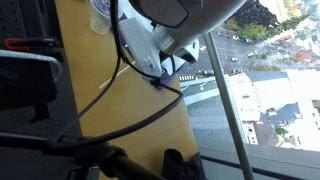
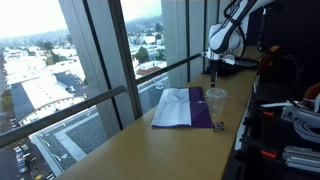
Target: Place the straw in the cup
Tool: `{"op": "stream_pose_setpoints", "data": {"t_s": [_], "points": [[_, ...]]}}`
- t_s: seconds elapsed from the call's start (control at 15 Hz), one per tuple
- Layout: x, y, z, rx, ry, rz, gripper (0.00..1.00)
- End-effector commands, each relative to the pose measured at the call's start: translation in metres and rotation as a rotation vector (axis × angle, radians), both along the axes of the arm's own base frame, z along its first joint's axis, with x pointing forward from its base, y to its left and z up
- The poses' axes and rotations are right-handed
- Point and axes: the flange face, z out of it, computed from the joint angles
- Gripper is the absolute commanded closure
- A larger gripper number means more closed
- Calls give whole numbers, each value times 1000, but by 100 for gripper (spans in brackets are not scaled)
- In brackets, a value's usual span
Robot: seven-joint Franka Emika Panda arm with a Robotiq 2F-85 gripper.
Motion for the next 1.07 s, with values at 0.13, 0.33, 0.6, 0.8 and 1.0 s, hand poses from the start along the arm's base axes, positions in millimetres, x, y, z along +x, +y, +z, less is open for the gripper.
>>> {"op": "stream_pose_setpoints", "data": {"t_s": [0.13,0.33,0.6,0.8,1.0], "points": [[3,-1,-35,-41,13,49,0],[2,1,-48,-59,27,63,0],[1,4,-62,-74,43,71,8],[1,7,-69,-75,53,73,38],[1,9,-73,-73,57,72,63]]}}
